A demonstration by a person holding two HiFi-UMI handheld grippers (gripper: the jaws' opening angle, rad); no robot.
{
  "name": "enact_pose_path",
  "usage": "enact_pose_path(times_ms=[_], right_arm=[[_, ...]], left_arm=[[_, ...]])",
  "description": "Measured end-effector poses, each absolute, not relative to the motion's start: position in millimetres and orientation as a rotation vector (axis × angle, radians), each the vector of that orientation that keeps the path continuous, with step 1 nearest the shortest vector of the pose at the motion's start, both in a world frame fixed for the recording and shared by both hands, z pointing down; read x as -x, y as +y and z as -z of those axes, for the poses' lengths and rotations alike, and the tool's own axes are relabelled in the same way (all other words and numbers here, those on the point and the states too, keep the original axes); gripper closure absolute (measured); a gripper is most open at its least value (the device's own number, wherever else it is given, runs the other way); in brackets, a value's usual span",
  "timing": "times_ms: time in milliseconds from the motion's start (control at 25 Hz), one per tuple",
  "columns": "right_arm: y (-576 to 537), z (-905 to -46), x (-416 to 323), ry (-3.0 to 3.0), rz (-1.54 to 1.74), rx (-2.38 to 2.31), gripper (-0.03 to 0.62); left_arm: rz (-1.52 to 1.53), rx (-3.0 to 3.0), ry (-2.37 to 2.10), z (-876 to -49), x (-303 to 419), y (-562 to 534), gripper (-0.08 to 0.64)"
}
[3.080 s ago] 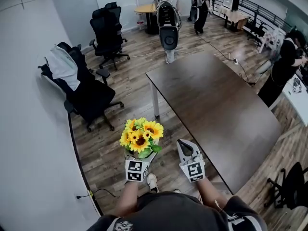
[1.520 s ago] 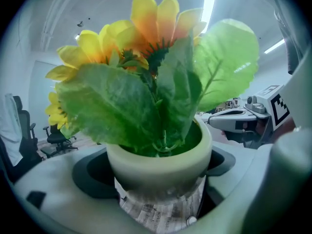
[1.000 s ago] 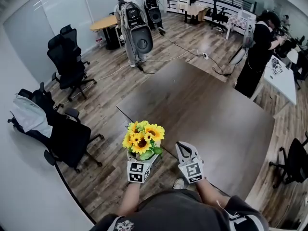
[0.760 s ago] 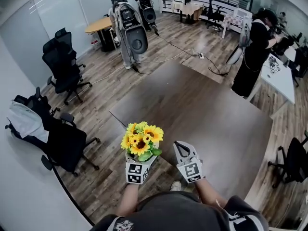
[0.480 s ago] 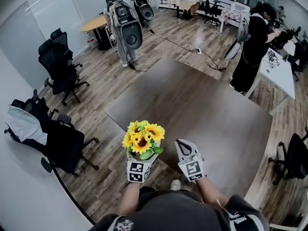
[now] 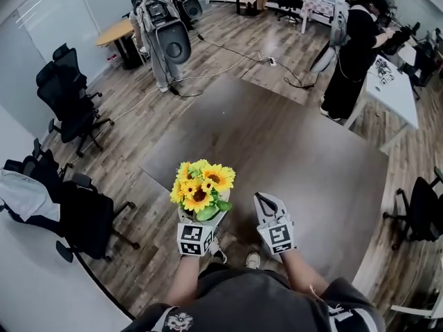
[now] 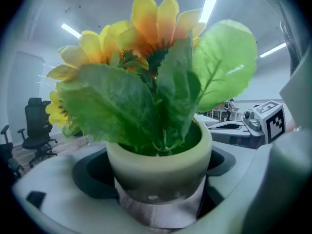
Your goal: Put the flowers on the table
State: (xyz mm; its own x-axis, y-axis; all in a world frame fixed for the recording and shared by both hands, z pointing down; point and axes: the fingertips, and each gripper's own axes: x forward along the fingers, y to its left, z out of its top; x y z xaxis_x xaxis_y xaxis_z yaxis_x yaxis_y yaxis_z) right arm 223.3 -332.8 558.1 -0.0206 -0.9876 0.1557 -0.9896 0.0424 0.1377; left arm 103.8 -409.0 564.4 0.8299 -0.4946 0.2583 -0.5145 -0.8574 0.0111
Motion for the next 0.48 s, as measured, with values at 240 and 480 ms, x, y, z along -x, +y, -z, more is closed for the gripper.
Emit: enact_pose_path(times_ms=[240,480], right_arm=[[-381,-552,-231,-2.066,-0.015,-2.131,0.569],[-400,-568,-244,-2.004,-0.121,-2.173,0.569]], left_arm=[[-0.399,-2.99,-0.733,-563,-118,-453,0.032],[-0.489,-3.049,-0.632,-580,-137,-479,0.032]])
